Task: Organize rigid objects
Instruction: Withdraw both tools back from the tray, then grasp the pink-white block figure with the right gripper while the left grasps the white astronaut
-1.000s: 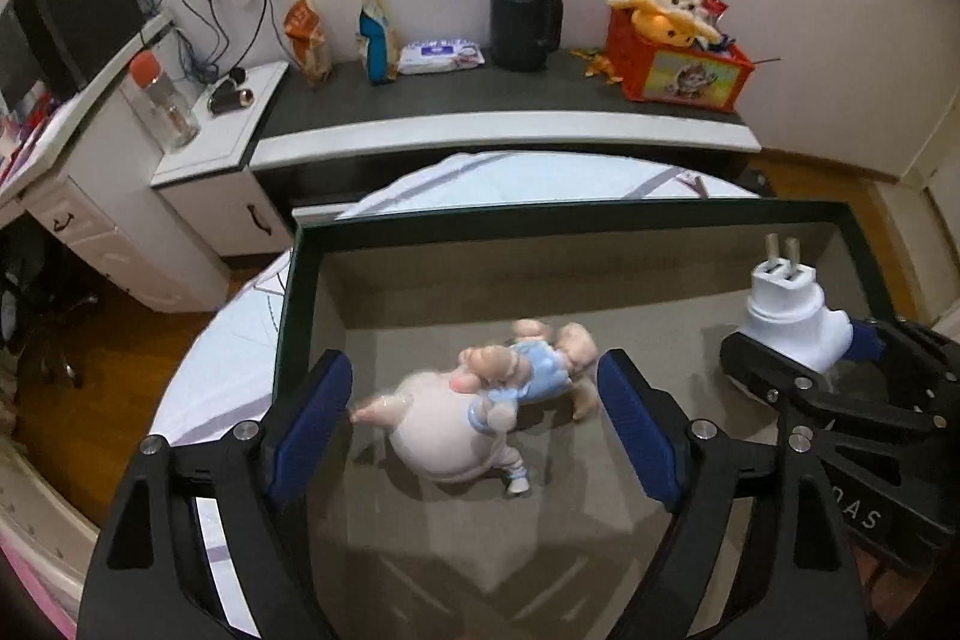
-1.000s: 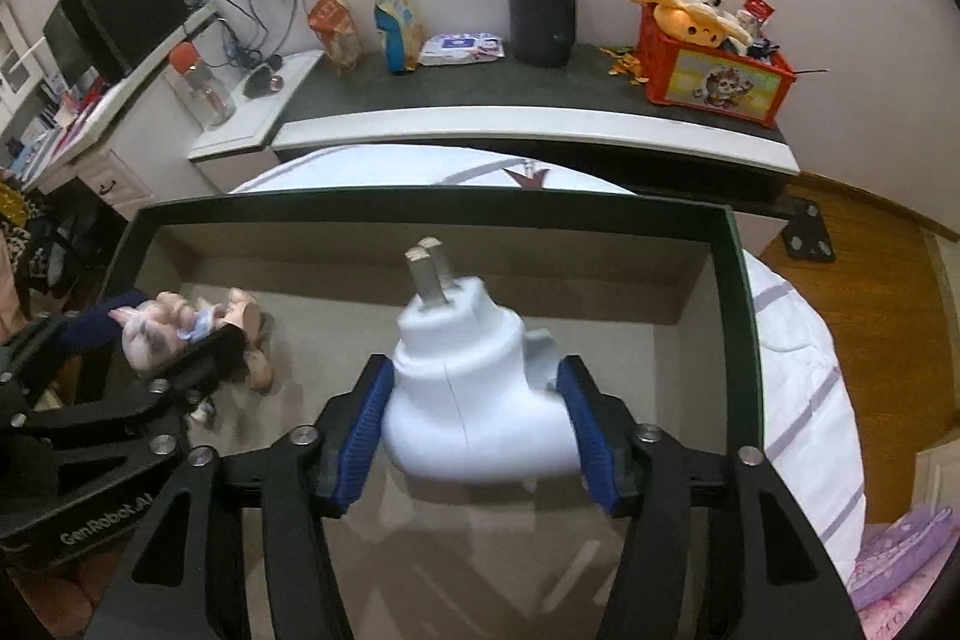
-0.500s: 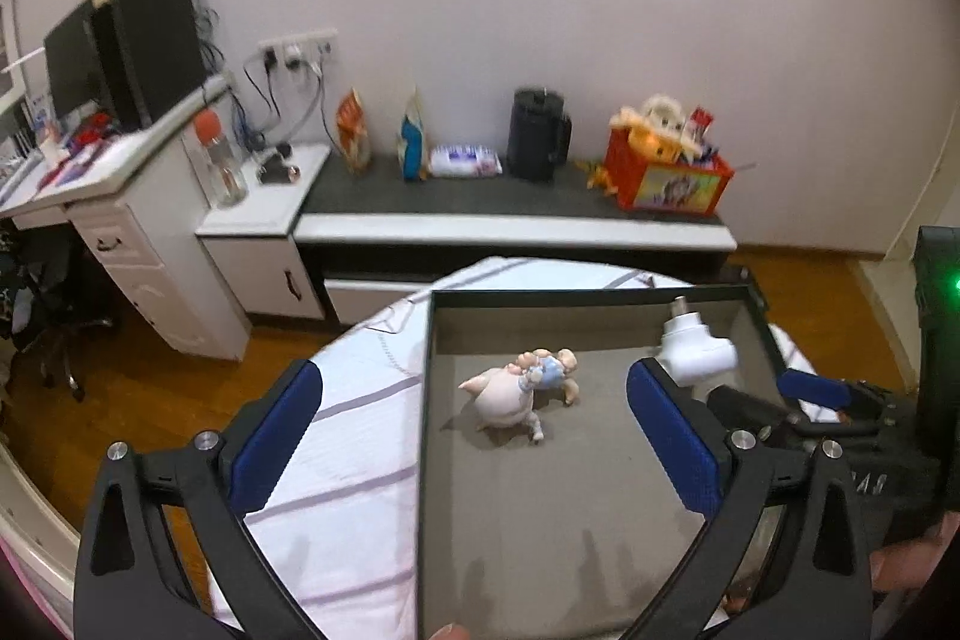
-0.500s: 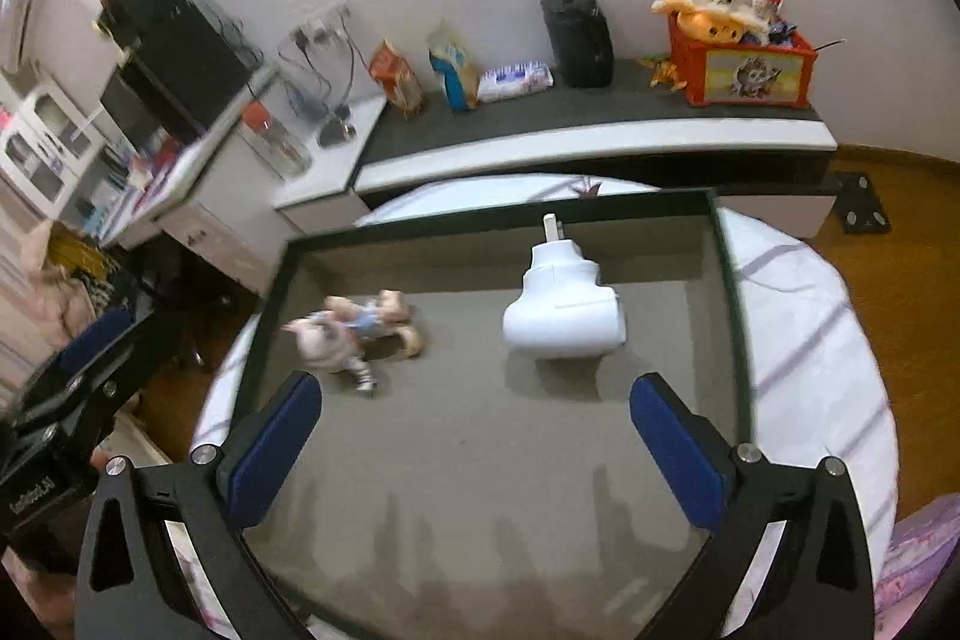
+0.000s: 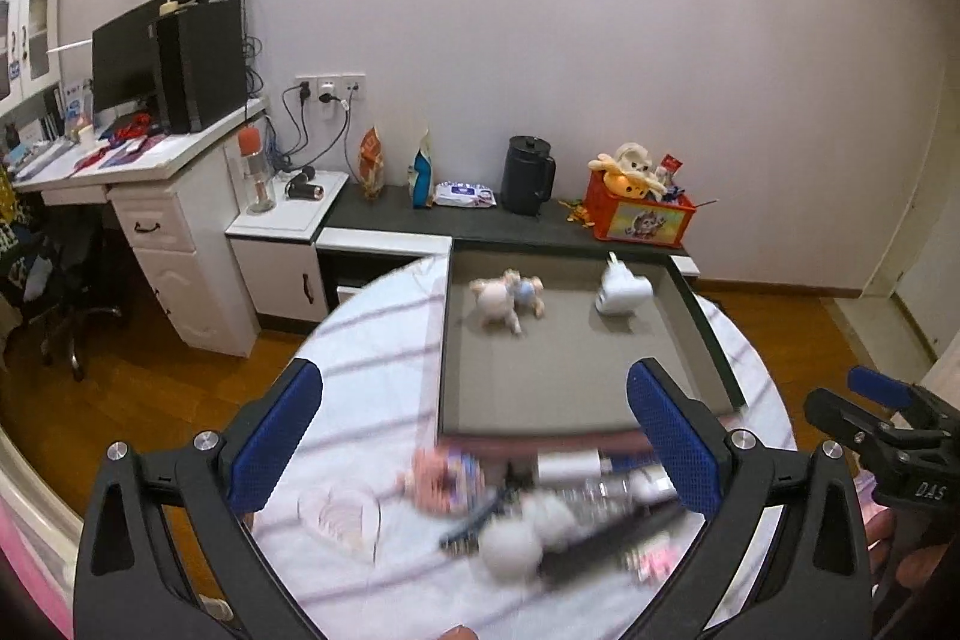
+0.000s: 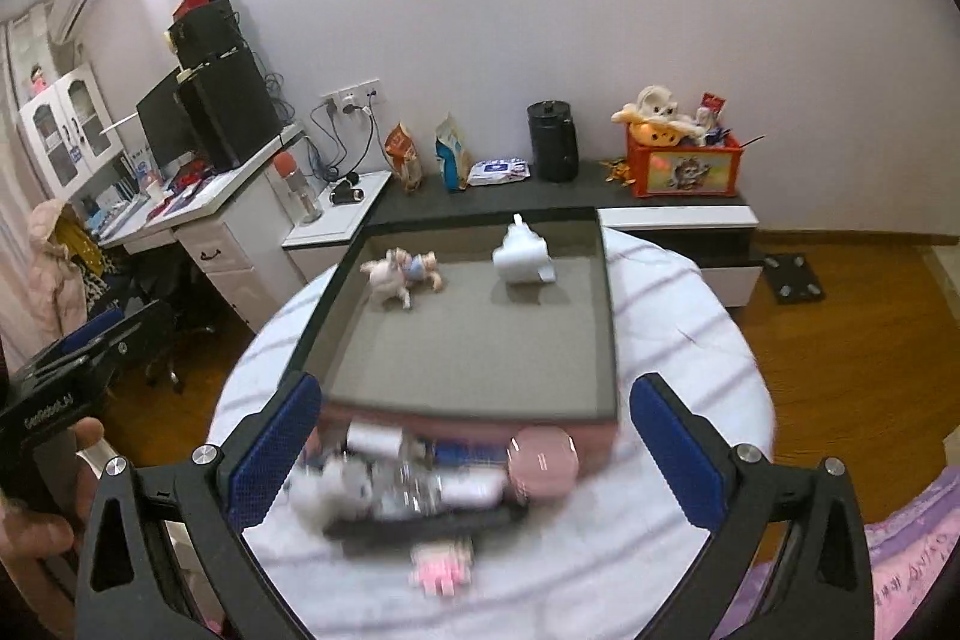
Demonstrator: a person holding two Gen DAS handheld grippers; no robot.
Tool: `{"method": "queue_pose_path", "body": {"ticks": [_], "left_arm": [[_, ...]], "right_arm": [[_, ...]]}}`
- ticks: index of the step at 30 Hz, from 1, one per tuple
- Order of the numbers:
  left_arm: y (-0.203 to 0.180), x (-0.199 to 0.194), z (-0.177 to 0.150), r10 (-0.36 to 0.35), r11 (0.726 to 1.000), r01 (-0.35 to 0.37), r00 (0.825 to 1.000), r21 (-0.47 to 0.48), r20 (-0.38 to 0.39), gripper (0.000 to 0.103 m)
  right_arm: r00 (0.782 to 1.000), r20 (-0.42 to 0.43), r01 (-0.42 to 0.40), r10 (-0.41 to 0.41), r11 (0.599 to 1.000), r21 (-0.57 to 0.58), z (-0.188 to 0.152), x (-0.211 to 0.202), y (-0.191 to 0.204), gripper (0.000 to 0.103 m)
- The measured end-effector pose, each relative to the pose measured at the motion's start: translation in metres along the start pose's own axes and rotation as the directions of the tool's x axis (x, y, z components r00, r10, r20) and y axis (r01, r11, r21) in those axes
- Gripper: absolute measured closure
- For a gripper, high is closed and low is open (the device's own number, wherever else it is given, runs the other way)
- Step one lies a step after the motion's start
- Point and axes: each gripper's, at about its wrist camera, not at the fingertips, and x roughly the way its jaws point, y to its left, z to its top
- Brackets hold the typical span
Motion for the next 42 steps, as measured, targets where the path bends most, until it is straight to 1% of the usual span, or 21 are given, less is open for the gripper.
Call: {"method": "queue_pose_path", "body": {"ticks": [4,6,9,11,13,15,17,20,26,28,32,36,39,42], "left_arm": [[-0.003,-0.029,-0.033,0.015,1.000,-0.015,1.000,-0.010,0.010,0.000],[-0.004,-0.040,-0.048,0.012,1.000,-0.012,1.000,-0.008,0.010,0.000],[-0.010,-0.056,-0.072,0.028,1.000,-0.027,0.999,-0.006,0.023,0.000],[-0.011,-0.063,-0.087,0.042,0.999,-0.042,0.999,0.001,0.019,0.000],[-0.011,-0.068,-0.097,0.042,0.999,-0.042,0.999,0.003,0.018,0.000],[-0.010,-0.074,-0.110,0.042,0.999,-0.042,0.999,-0.003,0.012,0.000],[-0.009,-0.075,-0.119,0.035,0.999,-0.035,0.999,-0.007,-0.003,0.000],[-0.009,-0.076,-0.126,0.044,0.999,-0.044,0.999,-0.001,-0.016,0.000],[-0.010,-0.077,-0.130,0.035,0.999,-0.035,0.999,0.004,-0.019,0.000],[-0.012,-0.072,-0.131,0.031,1.000,-0.030,0.999,0.008,-0.030,0.000],[-0.014,-0.053,-0.130,0.015,1.000,-0.015,0.997,-0.001,-0.075,0.000],[-0.011,-0.021,-0.130,-0.011,0.999,0.006,0.990,-0.037,-0.138,0.000],[-0.012,0.003,-0.127,-0.023,0.999,0.014,0.985,-0.053,-0.171,0.000],[-0.015,0.028,-0.124,-0.014,0.999,0.004,0.979,-0.053,-0.204,0.000]], "right_arm": [[0.998,0.043,0.051,-0.050,0.998,-0.022,-0.027,-0.032,0.005,0.000],[0.995,0.062,0.077,-0.075,0.997,-0.028,-0.038,-0.043,0.006,0.000],[0.990,0.087,0.114,-0.111,0.993,-0.025,-0.057,-0.056,0.011,0.000],[0.989,0.088,0.122,-0.119,0.992,-0.036,-0.070,-0.061,0.016,0.000],[0.987,0.091,0.139,-0.133,0.988,-0.061,-0.083,-0.065,0.024,0.000],[0.989,0.082,0.130,-0.124,0.989,-0.076,-0.095,-0.068,0.029,0.000],[0.992,0.073,0.113,-0.108,0.991,-0.077,-0.103,-0.069,0.031,0.000],[0.992,0.056,0.116,-0.112,0.990,-0.081,-0.111,-0.069,0.031,0.000],[0.993,0.046,0.113,-0.110,0.991,-0.075,-0.117,-0.070,0.030,0.000],[0.993,0.039,0.118,-0.115,0.990,-0.079,-0.117,-0.066,0.030,0.000],[0.993,-0.002,0.114,-0.115,0.990,-0.078,-0.121,-0.049,0.026,0.000],[0.992,-0.058,0.111,-0.116,0.990,-0.082,-0.126,-0.026,0.022,0.000],[0.988,-0.092,0.116,-0.124,0.989,-0.090,-0.130,-0.009,0.020,0.000],[0.982,-0.129,0.126,-0.139,0.987,-0.102,-0.134,0.011,0.017,0.000]]}}
